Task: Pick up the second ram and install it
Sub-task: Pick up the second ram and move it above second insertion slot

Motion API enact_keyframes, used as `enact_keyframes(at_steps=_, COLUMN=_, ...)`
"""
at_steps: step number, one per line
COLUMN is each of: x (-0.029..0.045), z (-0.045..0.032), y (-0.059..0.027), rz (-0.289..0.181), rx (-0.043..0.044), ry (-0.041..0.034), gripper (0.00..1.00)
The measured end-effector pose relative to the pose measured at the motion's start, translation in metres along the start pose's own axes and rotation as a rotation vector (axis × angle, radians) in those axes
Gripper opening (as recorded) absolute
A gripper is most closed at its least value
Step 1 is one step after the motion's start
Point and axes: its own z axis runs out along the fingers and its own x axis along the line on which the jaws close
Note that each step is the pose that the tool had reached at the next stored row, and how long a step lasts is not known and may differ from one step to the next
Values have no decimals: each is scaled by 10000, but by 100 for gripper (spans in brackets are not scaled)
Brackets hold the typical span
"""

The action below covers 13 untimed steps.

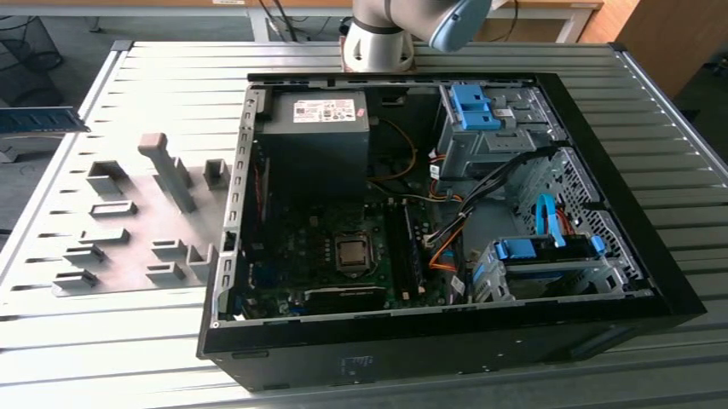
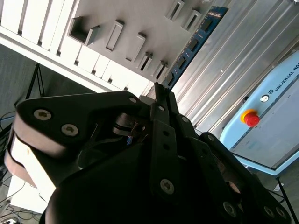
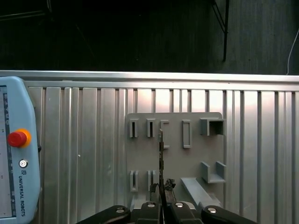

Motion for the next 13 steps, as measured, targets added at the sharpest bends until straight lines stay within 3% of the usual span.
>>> enact_keyframes(at_steps=13, x=-5, z=-179, y=2, rz=0, rx=0, ry=0, gripper=14)
